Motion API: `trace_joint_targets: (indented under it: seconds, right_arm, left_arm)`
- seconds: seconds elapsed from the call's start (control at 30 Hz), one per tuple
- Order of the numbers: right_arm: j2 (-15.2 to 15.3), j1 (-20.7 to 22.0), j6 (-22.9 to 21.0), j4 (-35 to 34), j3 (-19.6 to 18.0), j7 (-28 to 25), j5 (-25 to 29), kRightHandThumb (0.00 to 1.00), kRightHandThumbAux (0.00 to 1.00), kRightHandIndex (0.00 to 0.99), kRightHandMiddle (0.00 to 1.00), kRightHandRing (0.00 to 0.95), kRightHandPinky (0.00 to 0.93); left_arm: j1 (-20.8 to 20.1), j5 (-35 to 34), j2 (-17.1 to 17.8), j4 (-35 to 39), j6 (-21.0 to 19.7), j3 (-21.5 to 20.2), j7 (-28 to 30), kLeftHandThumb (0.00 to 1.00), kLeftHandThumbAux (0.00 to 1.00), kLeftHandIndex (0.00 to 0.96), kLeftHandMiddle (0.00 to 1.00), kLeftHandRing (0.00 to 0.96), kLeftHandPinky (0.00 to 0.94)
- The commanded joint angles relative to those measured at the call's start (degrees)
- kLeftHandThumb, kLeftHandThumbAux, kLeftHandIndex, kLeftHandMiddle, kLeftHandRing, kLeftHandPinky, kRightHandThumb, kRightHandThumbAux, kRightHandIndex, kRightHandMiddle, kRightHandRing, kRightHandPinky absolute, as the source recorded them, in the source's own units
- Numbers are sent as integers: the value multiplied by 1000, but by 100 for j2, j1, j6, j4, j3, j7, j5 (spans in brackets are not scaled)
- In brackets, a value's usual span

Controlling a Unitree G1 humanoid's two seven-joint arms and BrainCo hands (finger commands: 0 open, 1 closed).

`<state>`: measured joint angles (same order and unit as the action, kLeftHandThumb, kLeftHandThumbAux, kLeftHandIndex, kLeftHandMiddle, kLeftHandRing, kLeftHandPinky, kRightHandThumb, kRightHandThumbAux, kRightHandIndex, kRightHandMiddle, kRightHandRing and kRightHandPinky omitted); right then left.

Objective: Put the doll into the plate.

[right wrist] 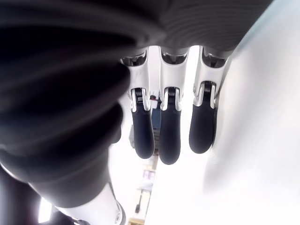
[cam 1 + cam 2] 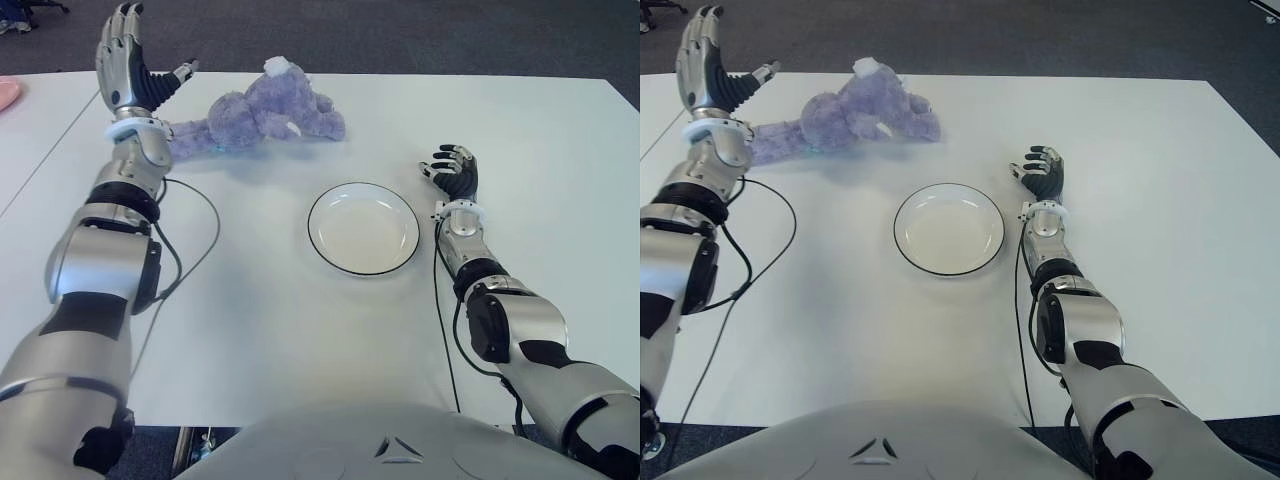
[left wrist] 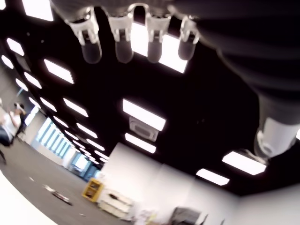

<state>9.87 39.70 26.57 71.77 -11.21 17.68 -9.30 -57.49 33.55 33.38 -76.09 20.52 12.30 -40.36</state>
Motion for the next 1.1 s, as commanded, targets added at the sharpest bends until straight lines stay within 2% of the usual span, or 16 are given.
trace_joint_targets:
  seconds: [0.03, 0.23, 0.27, 0.37, 0.57, 0.77, 0.9, 1.1]
  right_arm:
    - [-457, -982, -685, 673, 34, -26, -26, 269, 914, 298, 370, 414, 456]
    - [-479, -972, -679, 673, 31, -39, -22, 274, 913, 300, 369, 408, 439]
    - [-480, -966, -686, 673, 28, -47, -18, 279, 913, 302, 368, 406, 434]
    - [-484, -952, -711, 675, 9, -85, 3, 291, 913, 302, 365, 399, 424]
    - [-480, -940, -722, 675, -17, -150, 31, 282, 912, 287, 359, 394, 431]
    - [-468, -956, -697, 674, 33, -96, -24, 252, 915, 283, 362, 404, 452]
    - [-472, -953, -682, 673, 48, -72, -44, 251, 919, 286, 365, 410, 460]
    - [-484, -961, -644, 668, 55, -48, -55, 274, 923, 295, 369, 413, 458]
  left_arm:
    - [-177, 457, 194, -139, -267, 478, 276, 108, 493, 12, 0, 0, 0]
    - [-275, 809, 341, -230, -408, 919, 629, 103, 519, 37, 0, 0, 0]
    - [-292, 889, 366, -242, -422, 1014, 706, 146, 503, 69, 0, 0, 7]
    - [-335, 1175, 470, -283, -450, 1351, 1013, 146, 536, 71, 0, 0, 2]
    - [-215, 1431, 518, -371, -456, 1693, 1571, 170, 545, 97, 0, 0, 0]
    - [134, 1691, 354, -455, -629, 2034, 2155, 184, 554, 116, 0, 0, 0]
    - [177, 1625, 267, -456, -596, 2055, 2630, 171, 553, 105, 0, 0, 0]
    - [393, 1555, -221, -446, -576, 2126, 3160, 89, 544, 31, 0, 0, 0]
